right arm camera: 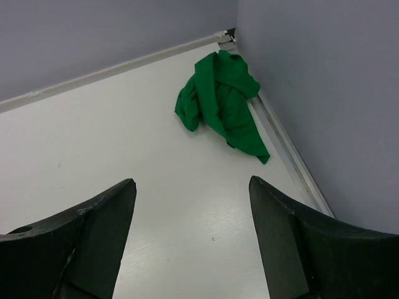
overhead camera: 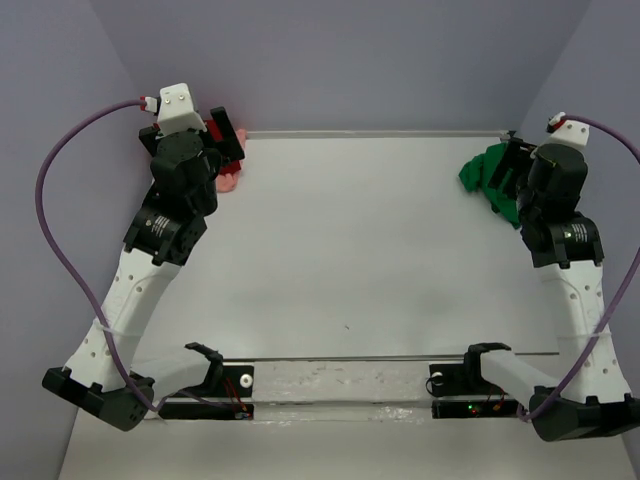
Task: Fold and stack the t-shirts
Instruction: Grab crumpled tshirt from the corner of the board with the right arm
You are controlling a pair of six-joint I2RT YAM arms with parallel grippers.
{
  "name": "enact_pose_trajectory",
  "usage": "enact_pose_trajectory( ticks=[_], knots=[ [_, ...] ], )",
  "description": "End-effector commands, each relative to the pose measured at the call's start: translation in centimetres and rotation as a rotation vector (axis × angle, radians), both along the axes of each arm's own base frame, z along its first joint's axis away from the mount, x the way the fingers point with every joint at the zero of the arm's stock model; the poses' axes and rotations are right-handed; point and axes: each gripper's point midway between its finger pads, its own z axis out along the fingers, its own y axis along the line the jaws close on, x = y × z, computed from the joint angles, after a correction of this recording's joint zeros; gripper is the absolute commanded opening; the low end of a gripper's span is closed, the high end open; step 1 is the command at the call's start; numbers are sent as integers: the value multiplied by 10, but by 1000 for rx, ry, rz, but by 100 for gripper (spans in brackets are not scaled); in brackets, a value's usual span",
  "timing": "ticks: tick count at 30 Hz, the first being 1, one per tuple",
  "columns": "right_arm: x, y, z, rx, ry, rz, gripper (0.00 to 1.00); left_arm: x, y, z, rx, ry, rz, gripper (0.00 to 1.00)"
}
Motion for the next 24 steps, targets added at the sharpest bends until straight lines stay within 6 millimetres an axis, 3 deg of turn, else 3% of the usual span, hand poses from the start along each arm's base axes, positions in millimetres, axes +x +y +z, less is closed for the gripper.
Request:
enact_pose_trajectory(
  ticks=[1,3,5,6,9,10,11,12,13,14,16,17,19,20,21,23,24],
  knots=[
    [9,-4,2,2,-13,-37,77,-3,2,21,-39,-65,4,99],
    [17,-17,1,-32,11,-116,72,-3,1,23,-42,-68,-3,99],
    [39,-32,-19,-60,99,-170,67,-3,1,25,-50,-73,-6,99],
    [49,-35,-14,-50,104,-171,60,-2,0,24,-51,-71,-12,99],
    [74,-49,-28,-6,161,-200,39,-2,-2,22,-53,-66,-21,99],
    [89,-55,-41,41,192,-192,33,-3,-3,21,-51,-65,-27,99],
    [97,-58,-29,62,159,-181,33,-3,-4,19,-49,-61,-30,99],
    [111,-58,-37,92,170,-148,34,-4,-4,20,-51,-64,-33,99],
    [116,-67,-34,103,160,-159,44,-4,-4,18,-50,-61,-38,99],
    [123,-70,-20,108,128,-149,46,-5,-5,19,-57,-67,-42,99],
    [138,-72,-24,127,141,-118,50,-5,-6,17,-58,-67,-51,99],
    [152,-78,-43,144,177,-126,52,-5,-7,16,-59,-66,-56,99],
    [167,-79,-47,172,176,-98,52,-5,-9,16,-65,-65,-63,99],
    [179,-83,-65,191,209,-89,51,-5,-9,17,-69,-67,-65,99],
    [188,-80,-64,200,202,-64,50,-5,-11,17,-73,-70,-76,99],
    [201,-72,-80,233,229,-8,46,-5,-15,17,-78,-70,-95,99],
    [210,-71,-97,245,261,6,45,-6,-15,17,-80,-70,-99,99]
  ],
)
